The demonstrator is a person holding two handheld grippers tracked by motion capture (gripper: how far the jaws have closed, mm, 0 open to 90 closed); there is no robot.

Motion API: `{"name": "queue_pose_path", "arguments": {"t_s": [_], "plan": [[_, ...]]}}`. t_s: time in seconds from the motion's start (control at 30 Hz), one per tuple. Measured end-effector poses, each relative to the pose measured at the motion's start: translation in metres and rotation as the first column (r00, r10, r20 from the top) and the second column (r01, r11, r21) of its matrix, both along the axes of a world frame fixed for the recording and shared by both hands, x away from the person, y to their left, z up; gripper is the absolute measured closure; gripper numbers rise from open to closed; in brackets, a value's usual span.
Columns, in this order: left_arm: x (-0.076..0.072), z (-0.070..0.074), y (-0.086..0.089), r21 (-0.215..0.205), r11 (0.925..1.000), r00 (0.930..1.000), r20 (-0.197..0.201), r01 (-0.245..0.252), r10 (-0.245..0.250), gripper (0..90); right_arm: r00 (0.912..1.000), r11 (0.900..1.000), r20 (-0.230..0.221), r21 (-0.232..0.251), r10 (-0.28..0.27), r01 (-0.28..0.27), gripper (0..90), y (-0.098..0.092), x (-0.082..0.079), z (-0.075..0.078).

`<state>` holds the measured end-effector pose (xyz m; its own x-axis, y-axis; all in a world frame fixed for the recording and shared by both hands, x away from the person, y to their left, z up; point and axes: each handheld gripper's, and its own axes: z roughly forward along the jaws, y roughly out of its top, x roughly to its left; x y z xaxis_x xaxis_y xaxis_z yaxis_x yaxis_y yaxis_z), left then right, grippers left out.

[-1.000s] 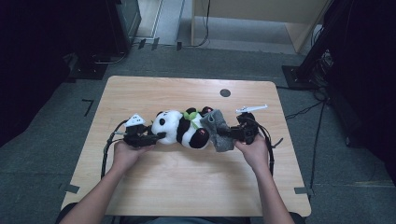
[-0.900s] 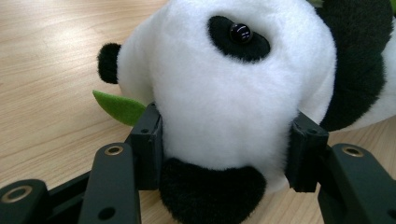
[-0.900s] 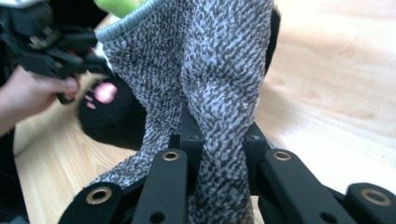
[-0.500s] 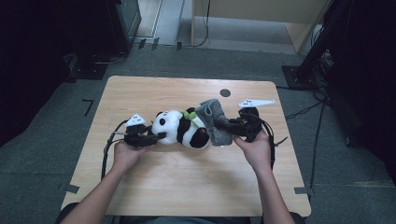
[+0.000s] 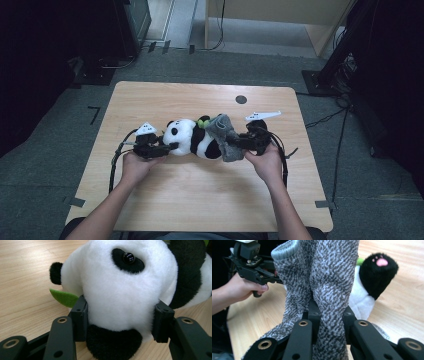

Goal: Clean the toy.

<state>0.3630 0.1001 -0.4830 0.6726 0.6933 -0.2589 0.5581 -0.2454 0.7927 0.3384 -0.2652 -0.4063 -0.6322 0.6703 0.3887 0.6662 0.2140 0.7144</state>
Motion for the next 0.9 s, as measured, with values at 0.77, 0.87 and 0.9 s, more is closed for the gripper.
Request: {"name": "queue_pose_path", "arguments": {"t_s": [0.77, 0.87, 0.9], "plan": [[0.001, -0.001, 0.003, -0.022, 0.9997, 1.0, 0.0, 0.007, -0.007, 44.7, 0.9944, 0.99, -0.062, -0.12, -0.086, 0.078, 78.8, -0.01, 0.008, -0.031], [0.0, 0.001, 0.003, -0.025, 0.9997, 1.0, 0.003, 0.006, -0.006, 46.9, 0.9946, 0.992, -0.049, -0.096, -0.092, 0.087, 78.8, -0.014, 0.007, -0.027], [0.0, 0.002, 0.003, -0.028, 0.9996, 1.0, 0.003, 0.006, -0.006, 49.7, 0.9947, 0.993, -0.027, -0.066, -0.099, 0.097, 78.7, -0.018, 0.005, -0.019]]}}
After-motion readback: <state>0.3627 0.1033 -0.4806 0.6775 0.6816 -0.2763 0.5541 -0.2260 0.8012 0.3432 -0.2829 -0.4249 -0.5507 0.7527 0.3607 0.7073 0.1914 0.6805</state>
